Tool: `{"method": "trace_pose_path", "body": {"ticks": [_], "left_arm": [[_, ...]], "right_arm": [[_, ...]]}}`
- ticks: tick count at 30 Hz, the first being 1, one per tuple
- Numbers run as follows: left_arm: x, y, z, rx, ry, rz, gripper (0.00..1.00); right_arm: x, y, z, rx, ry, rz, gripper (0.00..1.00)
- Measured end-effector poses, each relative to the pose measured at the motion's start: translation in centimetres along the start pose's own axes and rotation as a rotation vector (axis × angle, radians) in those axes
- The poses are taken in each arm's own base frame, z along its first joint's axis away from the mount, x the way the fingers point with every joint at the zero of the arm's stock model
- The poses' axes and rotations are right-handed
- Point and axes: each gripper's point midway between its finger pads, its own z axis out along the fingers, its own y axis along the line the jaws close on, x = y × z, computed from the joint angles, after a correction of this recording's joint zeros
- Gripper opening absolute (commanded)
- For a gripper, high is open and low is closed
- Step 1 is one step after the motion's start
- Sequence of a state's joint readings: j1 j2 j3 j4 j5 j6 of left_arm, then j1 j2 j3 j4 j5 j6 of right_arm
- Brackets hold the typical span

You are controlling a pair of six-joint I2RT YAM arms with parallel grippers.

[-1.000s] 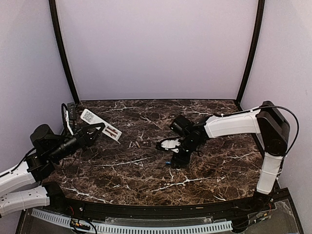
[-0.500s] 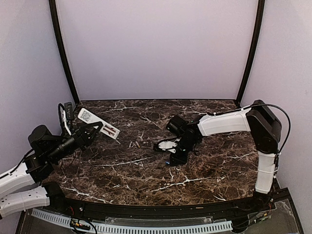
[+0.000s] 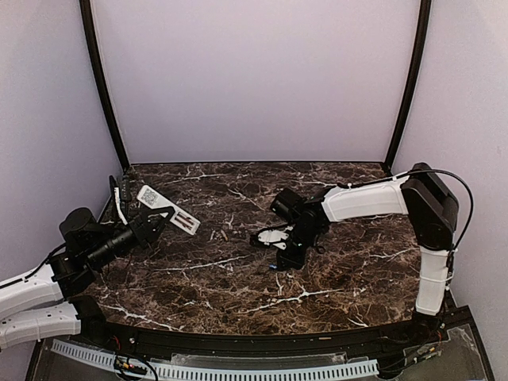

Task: Load the batteries into the remote control
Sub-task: Pick up the battery at the center of the board.

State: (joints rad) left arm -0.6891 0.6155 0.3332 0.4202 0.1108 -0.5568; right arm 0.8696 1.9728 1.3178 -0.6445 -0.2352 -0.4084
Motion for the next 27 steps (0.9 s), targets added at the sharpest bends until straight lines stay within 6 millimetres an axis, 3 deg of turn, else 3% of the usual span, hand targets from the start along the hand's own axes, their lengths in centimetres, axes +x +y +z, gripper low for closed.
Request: {"method": "trace_pose_path", "body": {"ticks": [6,13,21,27], "left_arm": [[2.6,2.8,0.4,-0.091,0.038,-0.086,0.0],[7.1,6.1,1.4,-0.199,0.112,-0.184,0.0],[9.5,7.4,3.8,-0.207,0.133,-0.233,0.0],[14.7,9.2,5.7,-0.211,0.231,-0.307,0.0]], "right_arm": [[-0.3,0.3,-0.6,-0.019,-0.028,0.053,0.0],[-2.7,0.9,-3.6,-0.038,-0.169,0.104,0.0],[-5.8,2.4,-5.8,-0.123,-0.345,0.14,0.0],[-8.0,2.9,-6.6,-0.183,-0.435,0.164,0.0]]}}
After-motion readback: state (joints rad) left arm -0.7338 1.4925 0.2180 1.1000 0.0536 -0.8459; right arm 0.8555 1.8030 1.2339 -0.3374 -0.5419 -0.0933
